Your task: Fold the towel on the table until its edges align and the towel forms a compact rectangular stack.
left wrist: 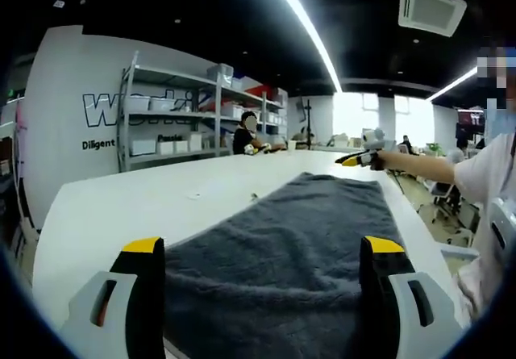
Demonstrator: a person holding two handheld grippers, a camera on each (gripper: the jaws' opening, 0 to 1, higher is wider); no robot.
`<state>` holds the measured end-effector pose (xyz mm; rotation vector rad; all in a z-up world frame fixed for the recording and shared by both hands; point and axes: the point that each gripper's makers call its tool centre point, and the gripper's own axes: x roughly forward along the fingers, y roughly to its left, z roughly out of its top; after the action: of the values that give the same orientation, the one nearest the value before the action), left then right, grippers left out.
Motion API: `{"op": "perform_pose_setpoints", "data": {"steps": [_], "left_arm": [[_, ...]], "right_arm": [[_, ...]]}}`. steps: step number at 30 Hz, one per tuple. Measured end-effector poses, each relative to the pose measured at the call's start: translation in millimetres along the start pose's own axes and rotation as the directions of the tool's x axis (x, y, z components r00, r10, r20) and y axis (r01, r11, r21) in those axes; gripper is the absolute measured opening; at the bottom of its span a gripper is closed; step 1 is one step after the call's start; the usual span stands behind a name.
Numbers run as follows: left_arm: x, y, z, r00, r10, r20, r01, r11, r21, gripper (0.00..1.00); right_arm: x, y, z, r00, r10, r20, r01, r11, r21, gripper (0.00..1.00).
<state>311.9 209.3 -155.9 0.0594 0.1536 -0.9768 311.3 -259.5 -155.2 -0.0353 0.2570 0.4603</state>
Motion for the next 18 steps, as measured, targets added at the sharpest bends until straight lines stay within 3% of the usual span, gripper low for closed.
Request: {"op": "perform_pose_setpoints", "data": {"steps": [4, 9, 18], "left_arm": [[-4.5, 0.6, 4.2, 1.000, 0.002, 0.002, -0.002, 1.000, 0.022, 0.99], [-8.6, 8.1, 4.0, 1.000, 0.014, -0.004, -0.014, 1.000, 0.024, 0.99], [-14.8, 12.6, 4.6, 1.000, 0.015, -0.008, -0.014, 1.000, 0.017, 0.99]], "right_arm": [[-18.6, 30.2, 7.2, 0.999, 0.005, 0.047, -0.005, 1.000, 0.007, 0.64], [-40.9, 49.0, 9.1, 0.997, -0.018, 0.071, 0.016, 1.000, 0.021, 0.71], [-79.9, 78.8, -7.4, 0.994, -0.041, 0.103, 0.034, 0.997, 0.068, 0.81]]}}
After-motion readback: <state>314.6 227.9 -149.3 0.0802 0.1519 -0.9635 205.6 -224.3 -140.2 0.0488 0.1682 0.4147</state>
